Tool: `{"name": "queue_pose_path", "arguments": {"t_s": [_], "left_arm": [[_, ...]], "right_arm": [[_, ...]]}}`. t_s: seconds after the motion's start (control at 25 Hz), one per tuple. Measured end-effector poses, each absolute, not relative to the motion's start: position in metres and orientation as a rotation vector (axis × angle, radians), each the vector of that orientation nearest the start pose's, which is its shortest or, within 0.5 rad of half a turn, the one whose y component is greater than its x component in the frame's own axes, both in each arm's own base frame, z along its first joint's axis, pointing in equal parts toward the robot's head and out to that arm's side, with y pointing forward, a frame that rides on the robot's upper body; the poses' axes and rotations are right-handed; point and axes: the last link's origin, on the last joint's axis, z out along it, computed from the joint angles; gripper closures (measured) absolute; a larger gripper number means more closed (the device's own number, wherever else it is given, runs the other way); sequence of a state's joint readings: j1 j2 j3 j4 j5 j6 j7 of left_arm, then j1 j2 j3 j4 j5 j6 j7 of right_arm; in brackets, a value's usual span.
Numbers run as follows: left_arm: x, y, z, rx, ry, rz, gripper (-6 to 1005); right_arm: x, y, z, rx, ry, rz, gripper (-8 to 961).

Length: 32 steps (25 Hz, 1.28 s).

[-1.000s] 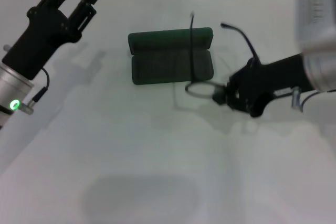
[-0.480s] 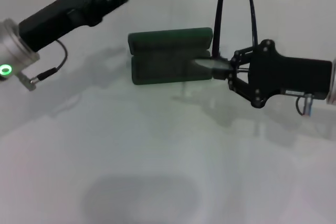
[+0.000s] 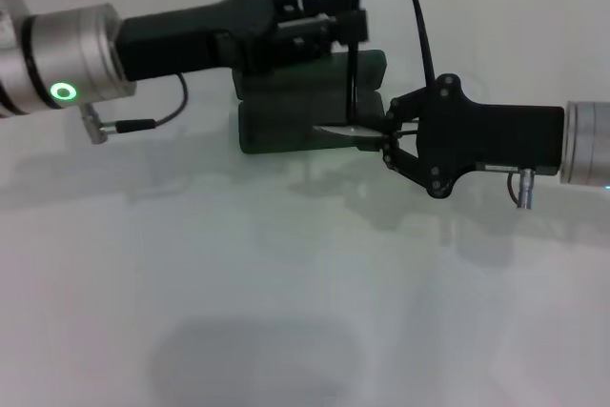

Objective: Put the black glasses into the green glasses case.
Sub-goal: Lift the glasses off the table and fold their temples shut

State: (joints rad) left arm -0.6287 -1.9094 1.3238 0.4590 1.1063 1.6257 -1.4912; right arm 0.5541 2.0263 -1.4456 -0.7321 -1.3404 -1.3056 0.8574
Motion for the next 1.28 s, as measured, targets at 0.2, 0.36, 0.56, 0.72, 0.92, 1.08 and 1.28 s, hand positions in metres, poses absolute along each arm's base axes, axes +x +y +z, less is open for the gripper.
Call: {"name": "queue_pose_path", "arguments": {"t_s": [0.2, 0.36, 0.56, 0.72, 0.92, 1.08, 1.28], "left_arm": [[-0.182, 0.349, 0.012, -2.838, -0.693, -1.250, 397], [-0.180, 0.350, 0.006, -2.886, -0.728, -1.191, 397], [-0.179, 0.352, 0.006, -2.879, -0.745, -1.194, 396], [-0.182, 0.359, 0.019, -2.760, -0.727, -1.280, 396], [-0.179, 0.361, 0.021, -2.752, -0.722, -1.297, 396], [-0.171, 0.359, 0.007, -2.851, -0.742, -1.223, 397], [-0.167, 0.357, -0.008, -2.952, -0.804, -1.096, 397]], "right_arm": [[0.165, 0.349, -0.043, -2.714, -0.427, 0.760, 845], [0.161, 0.350, -0.042, -2.711, -0.453, 0.757, 845], [0.161, 0.350, -0.042, -2.708, -0.487, 0.748, 845], [0.163, 0.348, -0.042, -2.709, -0.488, 0.748, 845], [0.167, 0.346, -0.043, -2.723, -0.493, 0.730, 846], [0.165, 0.348, -0.044, -2.725, -0.507, 0.719, 846], [0.163, 0.348, -0.044, -2.727, -0.516, 0.721, 846]]}}
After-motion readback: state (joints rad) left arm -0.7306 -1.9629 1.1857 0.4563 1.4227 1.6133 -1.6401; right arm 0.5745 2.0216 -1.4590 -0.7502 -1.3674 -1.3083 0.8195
